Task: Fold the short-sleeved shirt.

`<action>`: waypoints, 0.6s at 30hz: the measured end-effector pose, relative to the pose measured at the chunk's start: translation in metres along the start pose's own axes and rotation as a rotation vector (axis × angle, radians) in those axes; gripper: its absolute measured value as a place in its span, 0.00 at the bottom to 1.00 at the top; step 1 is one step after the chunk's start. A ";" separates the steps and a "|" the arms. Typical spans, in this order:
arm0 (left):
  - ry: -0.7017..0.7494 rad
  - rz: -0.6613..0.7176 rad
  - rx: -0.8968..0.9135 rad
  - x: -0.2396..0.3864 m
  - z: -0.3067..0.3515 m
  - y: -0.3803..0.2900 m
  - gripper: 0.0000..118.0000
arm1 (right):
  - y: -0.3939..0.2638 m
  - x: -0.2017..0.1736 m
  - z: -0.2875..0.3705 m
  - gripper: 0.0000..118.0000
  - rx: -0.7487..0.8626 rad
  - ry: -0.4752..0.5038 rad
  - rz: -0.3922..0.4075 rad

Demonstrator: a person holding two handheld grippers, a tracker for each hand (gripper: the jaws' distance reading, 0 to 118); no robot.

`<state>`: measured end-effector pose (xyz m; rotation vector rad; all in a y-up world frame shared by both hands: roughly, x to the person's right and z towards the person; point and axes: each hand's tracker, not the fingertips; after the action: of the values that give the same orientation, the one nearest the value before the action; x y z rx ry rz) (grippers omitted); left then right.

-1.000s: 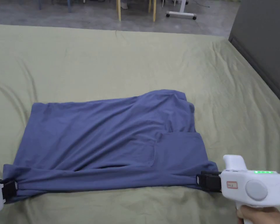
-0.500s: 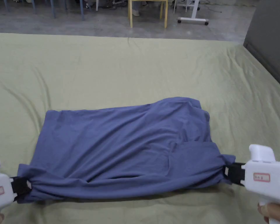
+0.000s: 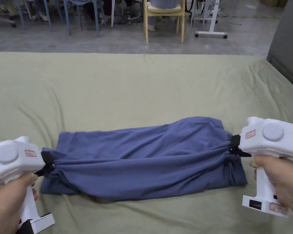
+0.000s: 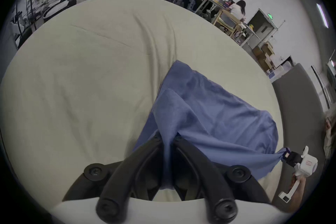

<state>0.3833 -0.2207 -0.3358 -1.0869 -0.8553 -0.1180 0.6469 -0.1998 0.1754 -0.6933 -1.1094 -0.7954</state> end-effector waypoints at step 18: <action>0.067 -0.075 -0.026 0.014 -0.031 -0.011 1.00 | -0.014 -0.003 -0.055 0.98 -0.041 -0.222 0.198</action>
<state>0.4044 -0.2470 -0.3246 -1.0697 -0.8369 -0.2279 0.6617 -0.2515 0.1573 -0.9272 -1.2045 -0.5834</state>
